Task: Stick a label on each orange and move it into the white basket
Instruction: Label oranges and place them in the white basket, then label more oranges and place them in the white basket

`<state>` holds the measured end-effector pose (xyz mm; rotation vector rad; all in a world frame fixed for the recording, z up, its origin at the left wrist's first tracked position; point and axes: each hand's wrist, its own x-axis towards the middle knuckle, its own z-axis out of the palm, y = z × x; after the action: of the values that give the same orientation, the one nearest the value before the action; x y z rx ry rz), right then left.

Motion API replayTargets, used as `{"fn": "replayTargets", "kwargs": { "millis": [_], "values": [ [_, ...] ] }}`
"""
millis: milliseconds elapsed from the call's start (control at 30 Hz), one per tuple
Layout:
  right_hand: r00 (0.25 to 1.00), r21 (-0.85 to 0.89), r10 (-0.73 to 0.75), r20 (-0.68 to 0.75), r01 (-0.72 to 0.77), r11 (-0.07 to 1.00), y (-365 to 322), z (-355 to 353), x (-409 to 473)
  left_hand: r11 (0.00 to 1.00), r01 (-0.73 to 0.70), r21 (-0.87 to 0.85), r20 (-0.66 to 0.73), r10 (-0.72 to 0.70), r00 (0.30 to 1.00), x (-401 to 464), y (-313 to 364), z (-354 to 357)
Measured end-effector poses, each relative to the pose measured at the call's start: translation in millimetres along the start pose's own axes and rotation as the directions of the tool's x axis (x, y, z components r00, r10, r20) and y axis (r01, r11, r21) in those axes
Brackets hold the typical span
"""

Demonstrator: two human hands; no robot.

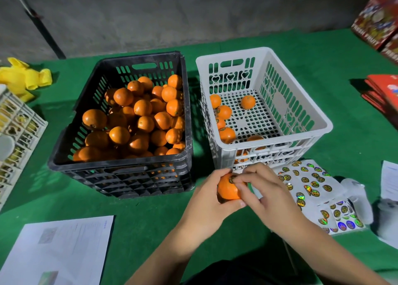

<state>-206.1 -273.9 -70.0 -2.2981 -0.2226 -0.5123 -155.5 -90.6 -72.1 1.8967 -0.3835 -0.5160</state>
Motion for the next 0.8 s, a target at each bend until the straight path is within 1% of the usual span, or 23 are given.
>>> {"fn": "replayTargets", "kwargs": {
  "millis": [67,167,200,267,333,433,500,567,633,667,733,800],
  "values": [
    [0.999,0.006,0.009,0.05,-0.009,1.0,-1.2,-7.8,1.6,1.0,-0.011,0.013,-0.016,0.011,1.0,-1.6,5.0,-2.2],
    [0.981,-0.101,-0.063,0.182,0.082,0.992,-5.1,-18.2,1.1,0.999,-0.043,-0.004,-0.042,0.043,0.998,-3.3,13.7,-7.6],
    [0.97,-0.134,-0.071,0.231,0.104,0.986,-6.7,-21.4,0.9,0.999,-0.047,0.006,-0.031,0.048,0.998,-3.0,16.4,-10.9],
    [0.953,-0.175,-0.069,0.295,0.125,0.977,-9.0,-27.3,1.9,0.999,-0.045,-0.014,0.04,0.046,0.998,-1.1,19.1,-19.6],
    [0.945,-0.203,-0.09,0.314,0.16,0.966,-10.8,-30.2,5.5,0.995,-0.021,-0.096,0.124,0.033,0.992,1.9,20.6,-28.8],
    [0.945,-0.148,-0.125,0.303,0.176,0.973,-13.8,-26.1,12.4,0.985,0.024,-0.173,0.19,0.01,0.982,6.1,27.2,-36.1],
    [0.949,-0.092,-0.164,0.27,0.195,0.976,-12.8,-23.1,21.3,0.985,0.033,-0.171,0.199,0.002,0.98,9.7,31.8,-41.1],
    [0.94,-0.031,-0.212,0.266,0.228,0.973,-7.0,-24.0,37.5,0.991,0.016,-0.132,0.198,0.011,0.98,14.5,37.8,-51.9],
    [0.947,0.004,-0.233,0.219,0.238,0.971,4.5,-27.8,61.2,0.999,-0.021,-0.05,0.147,0.028,0.989,22.4,45.5,-69.1],
    [0.961,-0.004,-0.217,0.17,0.221,0.975,12.0,-29.7,74.6,0.998,-0.054,0.016,0.084,0.053,0.995,27.2,48.6,-79.0],
    [0.989,-0.05,-0.129,0.069,0.132,0.99,29.0,-32.9,102.7,0.984,-0.139,0.108,-0.088,0.148,0.985,39.2,52.9,-100.4],
    [0.999,-0.123,-0.038,0.026,0.041,0.992,46.5,-30.3,127.3,0.958,-0.198,0.207,-0.231,0.245,0.942,53.7,52.8,-121.9]
  ]
}}
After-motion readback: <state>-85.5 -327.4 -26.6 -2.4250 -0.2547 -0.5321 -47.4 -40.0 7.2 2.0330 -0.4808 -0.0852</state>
